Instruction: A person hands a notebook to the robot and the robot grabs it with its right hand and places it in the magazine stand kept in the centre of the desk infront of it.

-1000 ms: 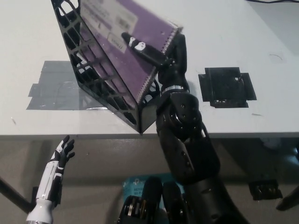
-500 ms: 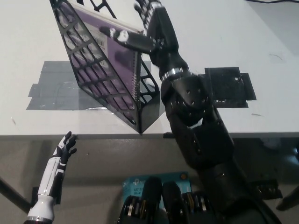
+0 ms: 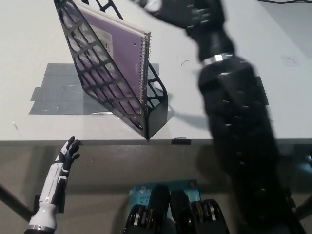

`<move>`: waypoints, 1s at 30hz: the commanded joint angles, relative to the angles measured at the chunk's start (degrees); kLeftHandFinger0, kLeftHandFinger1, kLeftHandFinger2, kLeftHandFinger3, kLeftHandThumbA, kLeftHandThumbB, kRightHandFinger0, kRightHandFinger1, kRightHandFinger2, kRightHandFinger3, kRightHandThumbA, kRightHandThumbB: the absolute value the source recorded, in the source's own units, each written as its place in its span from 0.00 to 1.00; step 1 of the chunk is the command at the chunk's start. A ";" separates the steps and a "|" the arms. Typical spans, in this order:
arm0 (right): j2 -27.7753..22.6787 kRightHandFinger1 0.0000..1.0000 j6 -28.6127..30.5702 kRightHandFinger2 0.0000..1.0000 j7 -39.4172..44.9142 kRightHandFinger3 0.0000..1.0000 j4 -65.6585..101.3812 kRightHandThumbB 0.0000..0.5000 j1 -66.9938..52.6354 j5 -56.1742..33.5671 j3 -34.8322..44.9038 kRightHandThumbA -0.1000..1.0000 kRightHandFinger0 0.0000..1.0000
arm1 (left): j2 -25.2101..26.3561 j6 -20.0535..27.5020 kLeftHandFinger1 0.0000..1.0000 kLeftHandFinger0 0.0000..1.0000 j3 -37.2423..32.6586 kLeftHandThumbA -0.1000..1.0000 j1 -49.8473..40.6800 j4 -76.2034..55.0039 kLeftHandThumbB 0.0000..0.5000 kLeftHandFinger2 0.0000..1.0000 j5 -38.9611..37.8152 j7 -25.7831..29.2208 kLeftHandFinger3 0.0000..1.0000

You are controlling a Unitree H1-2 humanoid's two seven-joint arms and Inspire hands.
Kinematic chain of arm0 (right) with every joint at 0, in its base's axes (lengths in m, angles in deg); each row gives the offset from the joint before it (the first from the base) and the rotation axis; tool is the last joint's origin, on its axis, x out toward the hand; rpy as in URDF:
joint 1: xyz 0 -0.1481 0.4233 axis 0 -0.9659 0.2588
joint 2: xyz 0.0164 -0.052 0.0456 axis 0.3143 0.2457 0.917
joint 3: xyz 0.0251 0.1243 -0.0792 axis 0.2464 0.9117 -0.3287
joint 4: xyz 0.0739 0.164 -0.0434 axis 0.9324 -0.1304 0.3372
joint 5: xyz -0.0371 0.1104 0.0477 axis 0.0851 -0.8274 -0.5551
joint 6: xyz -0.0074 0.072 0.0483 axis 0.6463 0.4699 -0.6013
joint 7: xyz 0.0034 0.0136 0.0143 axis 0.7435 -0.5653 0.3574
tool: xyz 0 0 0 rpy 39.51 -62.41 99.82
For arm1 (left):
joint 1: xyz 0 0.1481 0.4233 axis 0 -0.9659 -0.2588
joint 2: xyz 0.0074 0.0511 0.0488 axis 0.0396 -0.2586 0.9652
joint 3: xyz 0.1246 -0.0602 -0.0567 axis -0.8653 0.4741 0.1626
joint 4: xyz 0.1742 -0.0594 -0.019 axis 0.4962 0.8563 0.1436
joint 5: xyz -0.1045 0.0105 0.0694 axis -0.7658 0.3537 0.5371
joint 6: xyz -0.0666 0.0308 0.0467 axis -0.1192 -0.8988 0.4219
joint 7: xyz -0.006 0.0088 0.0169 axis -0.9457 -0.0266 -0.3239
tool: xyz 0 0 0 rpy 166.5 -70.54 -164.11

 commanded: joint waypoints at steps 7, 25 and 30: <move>-8.37 1.00 -6.41 1.00 2.35 1.00 24.19 0.71 -6.59 -0.53 4.58 1.00 1.00 | 0.31 2.13 1.00 0.92 -1.68 1.00 -1.61 -1.54 1.00 1.00 0.97 -0.08 1.00; -11.40 1.00 3.55 1.00 8.60 1.00 25.42 0.50 -45.60 -1.26 2.24 1.00 1.00 | -0.12 2.13 0.96 0.89 -6.23 1.00 -8.16 -3.92 1.00 0.95 0.40 -0.95 1.00; -11.33 1.00 8.30 1.00 9.81 1.00 17.35 0.48 -55.65 0.74 0.84 1.00 1.00 | 0.11 2.13 0.97 0.89 -6.49 1.00 -8.76 -3.86 1.00 0.96 0.83 -0.61 1.00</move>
